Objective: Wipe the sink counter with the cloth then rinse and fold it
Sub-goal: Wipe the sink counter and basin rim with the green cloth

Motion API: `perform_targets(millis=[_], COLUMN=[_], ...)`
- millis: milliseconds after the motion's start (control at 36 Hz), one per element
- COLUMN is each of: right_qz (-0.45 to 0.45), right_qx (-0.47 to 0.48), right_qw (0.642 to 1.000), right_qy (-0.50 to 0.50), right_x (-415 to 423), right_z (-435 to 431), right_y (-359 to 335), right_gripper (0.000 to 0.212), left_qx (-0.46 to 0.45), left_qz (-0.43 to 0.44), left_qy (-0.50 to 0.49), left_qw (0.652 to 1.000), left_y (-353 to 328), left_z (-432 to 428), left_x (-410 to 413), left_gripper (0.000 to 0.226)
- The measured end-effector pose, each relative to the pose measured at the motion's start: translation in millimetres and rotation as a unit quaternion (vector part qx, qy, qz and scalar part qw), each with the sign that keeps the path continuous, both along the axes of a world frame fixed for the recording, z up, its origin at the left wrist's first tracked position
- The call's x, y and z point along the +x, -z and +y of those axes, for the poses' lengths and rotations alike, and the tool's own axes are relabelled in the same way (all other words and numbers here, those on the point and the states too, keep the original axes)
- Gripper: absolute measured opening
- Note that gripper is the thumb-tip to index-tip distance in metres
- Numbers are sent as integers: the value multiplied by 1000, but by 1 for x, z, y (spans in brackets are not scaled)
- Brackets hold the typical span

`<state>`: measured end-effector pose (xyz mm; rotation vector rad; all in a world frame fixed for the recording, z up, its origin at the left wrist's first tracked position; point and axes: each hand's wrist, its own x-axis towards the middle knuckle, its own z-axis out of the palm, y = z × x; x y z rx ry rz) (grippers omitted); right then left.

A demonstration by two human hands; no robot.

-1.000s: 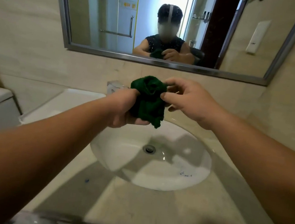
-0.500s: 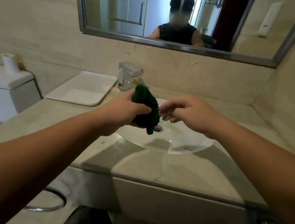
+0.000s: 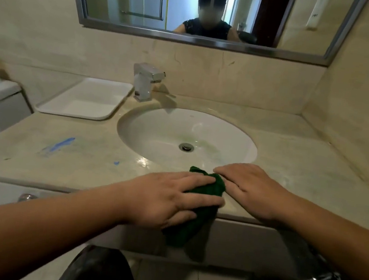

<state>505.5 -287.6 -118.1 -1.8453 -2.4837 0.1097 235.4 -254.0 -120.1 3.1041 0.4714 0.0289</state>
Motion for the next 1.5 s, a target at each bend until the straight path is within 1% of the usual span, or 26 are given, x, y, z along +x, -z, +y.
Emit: perform_targets(millis=[56,139,250,278,333,389,417,472,528,639,694,778,917,972,1028,1083,1111,1167,1194,1222,1278,1361,1500], right_qz=[0,-13,-11,-9,-7,-9,-11,-11,-7,-10,-10,-11,-9,-10,1,2,-8,-40,-57,-71,-82,-81,-72], right_qx=[-5,-17,-15,-16,-19,-16,-13,-6,-5,-9,-12,-26,-50,-56,-70,-87,-99,-128,-133,-128,-108,-100,-144], right_qw=[1000,1000,1000,1000,999,999,1000,1000,1000,999,999,998,997,997,997,996,995,991,989,989,991,992,987], right_qy=[-6,3,20,23,29,28,26,23,23,33,40,51,51,42,32,18,9,-6,-12,-16,-17,-6,15], right_x=[-2,2,5,4,4,3,3,3,3,0,-2,-6,-11,-18,-27,-36,-42,-54,-59,-62,-65,-64,-65], right_z=[1,0,0,-1,-2,-1,-1,0,0,-3,-4,-9,-14,-15,-13,-9,-7,-4,-4,-3,-3,-2,4], right_y=[-1,3,5,5,5,6,6,7,7,4,2,-4,-14,-18,-21,-23,-23,-22,-19,-17,-11,-6,-5], right_gripper=[45,57,52,52,55,64,68,67,63,56,54,54,56,57,64,78,86,101,106,109,111,110,112], left_qx=[-30,-90,-88,-82,-78,-90,-88,-53,-30,-87,-70,-30,11,28,23,-3,-21,-48,-43,-32,-26,-49,-99], left_qz=[-4,-17,-51,-66,-106,-119,-104,-57,-46,-81,-110,-139,-232,-246,-229,-175,-132,-33,0,14,15,16,6], left_qy=[-8,-43,-170,-188,-177,-124,-92,-48,-42,-61,-85,-139,-178,-213,-261,-315,-343,-379,-377,-370,-369,-347,-298], left_qw=[999,995,980,976,975,981,986,996,998,991,988,980,956,945,937,933,930,924,925,928,929,936,949], left_y=[-3,-8,-6,-7,-11,-14,-13,-3,6,-1,-7,-21,-56,-62,-60,-49,-39,-16,-5,4,11,5,-4], left_z=[10,25,42,42,35,19,12,4,4,8,11,15,5,0,-1,-3,-3,-4,-4,-3,1,12,37], left_x=[0,-2,-11,-13,-16,-15,-14,-9,-6,-5,-7,-24,-102,-140,-170,-186,-190,-190,-189,-186,-178,-154,-83], left_gripper=[55,51,49,48,47,50,53,60,62,48,42,43,42,42,47,53,62,86,95,100,100,95,85])
